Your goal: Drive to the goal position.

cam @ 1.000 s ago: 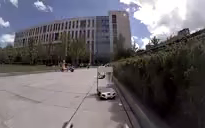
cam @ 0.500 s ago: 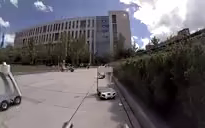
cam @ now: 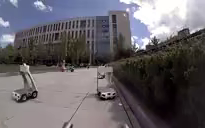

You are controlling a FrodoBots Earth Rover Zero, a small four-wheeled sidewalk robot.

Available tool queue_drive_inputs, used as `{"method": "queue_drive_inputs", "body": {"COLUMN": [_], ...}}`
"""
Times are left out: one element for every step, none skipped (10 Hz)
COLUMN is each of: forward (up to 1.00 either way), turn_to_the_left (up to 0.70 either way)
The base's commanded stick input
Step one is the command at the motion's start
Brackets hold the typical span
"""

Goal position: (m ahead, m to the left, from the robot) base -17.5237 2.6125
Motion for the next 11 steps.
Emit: {"method": "queue_drive_inputs", "body": {"forward": [0.06, 0.06, 0.06, 0.06, 0.06, 0.06, 0.06, 0.06, 0.06, 0.06, 0.06], "turn_to_the_left": [0.00, 0.00, 0.00, 0.00, 0.00, 0.00, 0.00, 0.00, 0.00, 0.00, 0.00]}}
